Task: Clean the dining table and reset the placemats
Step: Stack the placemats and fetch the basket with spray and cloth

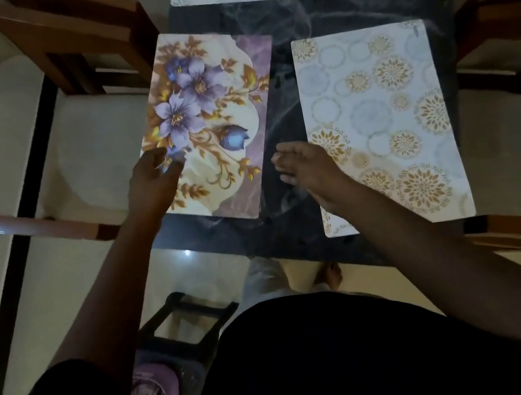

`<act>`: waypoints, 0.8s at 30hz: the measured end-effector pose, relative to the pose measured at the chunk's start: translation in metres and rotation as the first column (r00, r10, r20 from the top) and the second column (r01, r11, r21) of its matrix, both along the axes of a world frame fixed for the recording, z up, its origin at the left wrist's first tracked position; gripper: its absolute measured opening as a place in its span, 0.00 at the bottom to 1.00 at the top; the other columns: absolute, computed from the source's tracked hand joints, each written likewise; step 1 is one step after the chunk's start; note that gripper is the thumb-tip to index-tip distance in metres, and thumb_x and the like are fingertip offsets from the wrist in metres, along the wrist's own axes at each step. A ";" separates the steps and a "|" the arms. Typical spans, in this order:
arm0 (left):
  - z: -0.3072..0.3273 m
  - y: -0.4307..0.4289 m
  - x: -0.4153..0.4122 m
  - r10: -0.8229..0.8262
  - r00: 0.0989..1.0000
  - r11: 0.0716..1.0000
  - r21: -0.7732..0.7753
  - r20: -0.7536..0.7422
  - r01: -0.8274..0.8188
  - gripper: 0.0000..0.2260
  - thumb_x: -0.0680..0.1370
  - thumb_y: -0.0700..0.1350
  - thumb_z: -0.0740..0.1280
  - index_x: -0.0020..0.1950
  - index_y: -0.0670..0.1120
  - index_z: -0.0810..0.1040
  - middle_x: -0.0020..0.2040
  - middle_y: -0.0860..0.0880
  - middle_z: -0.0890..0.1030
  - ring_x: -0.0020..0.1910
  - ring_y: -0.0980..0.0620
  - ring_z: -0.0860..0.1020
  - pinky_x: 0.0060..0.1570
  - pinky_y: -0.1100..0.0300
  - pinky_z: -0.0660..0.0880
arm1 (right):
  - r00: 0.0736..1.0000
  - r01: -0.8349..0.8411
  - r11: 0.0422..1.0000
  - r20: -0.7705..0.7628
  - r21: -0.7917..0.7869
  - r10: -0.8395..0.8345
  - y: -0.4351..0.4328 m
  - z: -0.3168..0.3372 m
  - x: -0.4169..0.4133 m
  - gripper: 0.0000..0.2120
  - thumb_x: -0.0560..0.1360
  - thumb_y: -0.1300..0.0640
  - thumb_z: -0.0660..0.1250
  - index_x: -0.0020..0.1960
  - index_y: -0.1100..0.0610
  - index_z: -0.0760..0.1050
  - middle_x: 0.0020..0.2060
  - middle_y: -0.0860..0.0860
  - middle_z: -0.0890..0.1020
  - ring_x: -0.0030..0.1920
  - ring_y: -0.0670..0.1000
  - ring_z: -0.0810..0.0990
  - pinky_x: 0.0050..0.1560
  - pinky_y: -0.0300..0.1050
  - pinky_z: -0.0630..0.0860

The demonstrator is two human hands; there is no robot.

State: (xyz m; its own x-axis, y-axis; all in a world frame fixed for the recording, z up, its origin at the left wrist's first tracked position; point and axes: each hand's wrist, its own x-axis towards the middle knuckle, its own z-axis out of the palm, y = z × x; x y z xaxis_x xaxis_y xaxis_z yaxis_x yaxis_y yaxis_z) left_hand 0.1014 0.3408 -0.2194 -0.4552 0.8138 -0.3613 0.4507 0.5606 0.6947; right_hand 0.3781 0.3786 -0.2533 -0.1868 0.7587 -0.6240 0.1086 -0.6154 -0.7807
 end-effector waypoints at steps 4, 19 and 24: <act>-0.032 0.043 -0.052 -0.027 0.996 0.998 -0.062 0.090 0.033 0.05 0.80 0.47 0.71 0.55 0.50 0.83 0.41 0.57 0.87 0.42 0.59 0.85 0.49 0.61 0.79 | 0.993 0.118 0.978 0.001 -0.173 -0.120 0.025 -0.008 -0.034 0.27 0.81 0.56 0.71 0.77 0.60 0.69 0.70 0.56 0.76 0.69 0.55 0.76 0.72 0.54 0.75; 0.015 0.068 -0.093 -0.106 0.978 0.994 0.044 0.177 0.100 0.18 0.80 0.34 0.67 0.63 0.53 0.84 0.46 0.47 0.88 0.41 0.49 0.87 0.37 0.58 0.83 | 0.979 0.157 0.962 0.162 -0.223 -0.122 0.067 -0.032 -0.052 0.11 0.80 0.55 0.71 0.60 0.57 0.81 0.45 0.55 0.81 0.44 0.52 0.78 0.47 0.48 0.78; 0.051 0.065 -0.065 -0.030 0.926 0.994 0.111 0.377 -0.013 0.19 0.82 0.33 0.66 0.68 0.49 0.83 0.54 0.44 0.88 0.49 0.46 0.88 0.45 0.54 0.86 | 0.950 0.221 0.975 0.231 -0.020 -0.211 0.080 -0.017 -0.014 0.15 0.73 0.50 0.73 0.55 0.58 0.83 0.52 0.57 0.86 0.53 0.59 0.85 0.49 0.50 0.79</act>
State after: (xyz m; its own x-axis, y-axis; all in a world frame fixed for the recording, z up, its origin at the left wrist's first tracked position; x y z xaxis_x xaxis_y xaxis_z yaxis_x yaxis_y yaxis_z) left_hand 0.0361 0.4058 -0.1682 -0.2952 0.8612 -0.4138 0.1468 0.4688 0.8710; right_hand 0.3643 0.4591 -0.2701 0.1282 0.7358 -0.6650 0.1396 -0.6773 -0.7224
